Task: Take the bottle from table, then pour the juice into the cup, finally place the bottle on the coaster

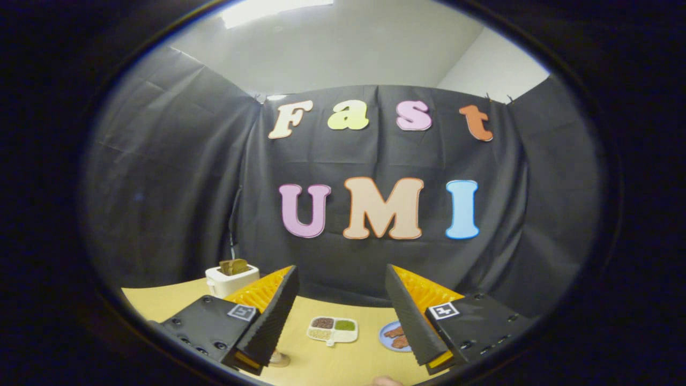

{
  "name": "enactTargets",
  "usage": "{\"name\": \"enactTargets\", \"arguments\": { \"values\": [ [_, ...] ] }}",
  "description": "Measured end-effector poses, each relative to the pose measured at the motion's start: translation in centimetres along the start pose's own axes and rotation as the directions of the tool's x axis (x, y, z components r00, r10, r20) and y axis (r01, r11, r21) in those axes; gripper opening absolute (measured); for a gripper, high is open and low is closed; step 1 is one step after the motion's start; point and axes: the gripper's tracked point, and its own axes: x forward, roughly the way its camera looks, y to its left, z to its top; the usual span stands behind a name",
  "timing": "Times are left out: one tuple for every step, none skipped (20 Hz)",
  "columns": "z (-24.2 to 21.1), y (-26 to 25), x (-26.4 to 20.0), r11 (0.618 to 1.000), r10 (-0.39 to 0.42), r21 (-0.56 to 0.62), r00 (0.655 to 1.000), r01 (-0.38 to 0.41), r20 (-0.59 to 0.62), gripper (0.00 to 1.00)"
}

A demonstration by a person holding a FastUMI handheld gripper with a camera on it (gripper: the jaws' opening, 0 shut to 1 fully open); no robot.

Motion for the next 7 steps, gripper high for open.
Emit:
{"name": "enactTargets", "arguments": {
  "values": [
    [0.3, -1.2, -0.5, 1.000, -0.014, -0.005, 1.000, 0.014, 0.001, 0.98],
    [0.6, -2.0, -0.8, 1.000, -0.021, -0.006, 1.000, 0.021, 0.001, 0.99],
    [0.8, -2.7, -1.2, 0.999, -0.032, -0.006, 0.999, 0.032, 0.001, 0.99],
    [1.0, -3.4, -1.5, 0.999, -0.035, -0.003, 0.999, 0.035, 0.004, 0.99],
    [1.1, -3.9, -2.0, 0.999, -0.038, -0.004, 0.999, 0.038, 0.006, 0.99],
    [1.3, -4.5, -2.3, 0.999, -0.042, -0.008, 0.999, 0.042, 0.010, 0.99],
    [1.1, -5.1, -2.8, 0.999, -0.046, -0.017, 0.999, 0.046, 0.010, 0.99]
  ]
}}
